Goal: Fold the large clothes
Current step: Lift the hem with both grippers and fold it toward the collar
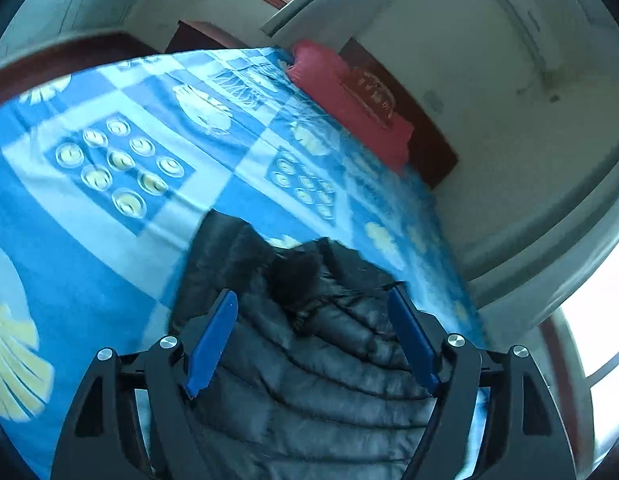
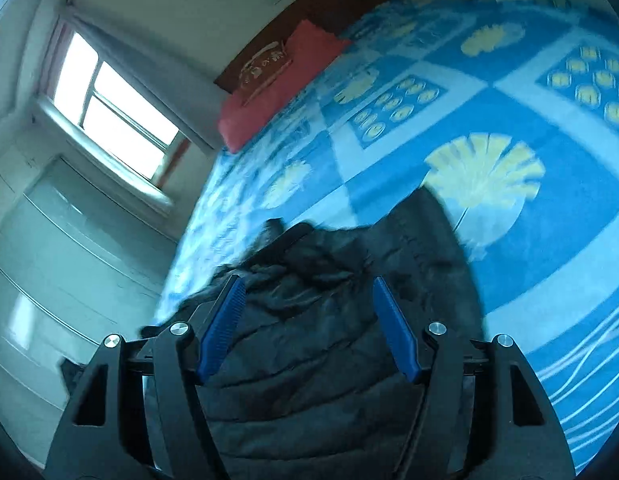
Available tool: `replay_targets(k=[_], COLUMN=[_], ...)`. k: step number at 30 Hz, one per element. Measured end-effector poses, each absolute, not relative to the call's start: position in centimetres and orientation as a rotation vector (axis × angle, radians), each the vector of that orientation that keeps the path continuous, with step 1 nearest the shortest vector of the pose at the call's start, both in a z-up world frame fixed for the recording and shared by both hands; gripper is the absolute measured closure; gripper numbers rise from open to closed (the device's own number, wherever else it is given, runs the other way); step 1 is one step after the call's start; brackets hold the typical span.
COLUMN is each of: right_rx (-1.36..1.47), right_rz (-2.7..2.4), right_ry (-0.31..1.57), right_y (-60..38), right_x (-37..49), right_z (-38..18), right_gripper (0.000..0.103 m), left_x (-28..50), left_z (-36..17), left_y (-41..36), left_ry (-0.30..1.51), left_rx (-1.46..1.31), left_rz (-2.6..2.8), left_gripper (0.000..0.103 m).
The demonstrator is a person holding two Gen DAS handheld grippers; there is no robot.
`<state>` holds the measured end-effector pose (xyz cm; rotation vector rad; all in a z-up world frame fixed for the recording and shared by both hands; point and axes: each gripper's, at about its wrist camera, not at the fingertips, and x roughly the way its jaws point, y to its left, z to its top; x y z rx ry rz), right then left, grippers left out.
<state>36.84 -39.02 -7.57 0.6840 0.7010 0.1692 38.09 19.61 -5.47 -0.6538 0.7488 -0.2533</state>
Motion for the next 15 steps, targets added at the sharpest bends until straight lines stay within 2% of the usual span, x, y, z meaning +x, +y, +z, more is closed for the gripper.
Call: replay_targets(k=[8,9,10,12,13,15], right_rx=[0.427,0.398,0.367,0.333,0.335,0.341], right_rz=[0.206,0.215,0.217,0.213,0.209,0.193], right_ry=[0.881,0.906,0.912,0.893,0.869,0.826], right_y=[-36.0,-35.4,-35.0,-34.6,-34.7,-35.0], right_x=[42.9,43.3,43.4,43.7,43.8,44.3], right_z=[-10.1,-10.5,-10.6,-10.2,-9.7,-8.8], right_gripper=[0.039,0.055,0.070,0.083,0.087,0.089], left_x=[43.3,43.6,44.1,44.8,45.0,45.6], left_z=[-8.0,-8.2,-8.4,-8.4,-8.3,-7.9], left_y=[16.8,16.6,16.1,15.0,14.7,14.4], left_ry=[0.854,0.859,0.879,0.899,0.896,0.880], left_rx=[-0.486,-0.472,-0.442,-0.352,-0.315,-0.286], left_rz=[-0.244,-0.245,-0.243,-0.217,-0.211,-0.195], left_gripper=[0.028,0.041,0.046,0.073,0.078,0.086])
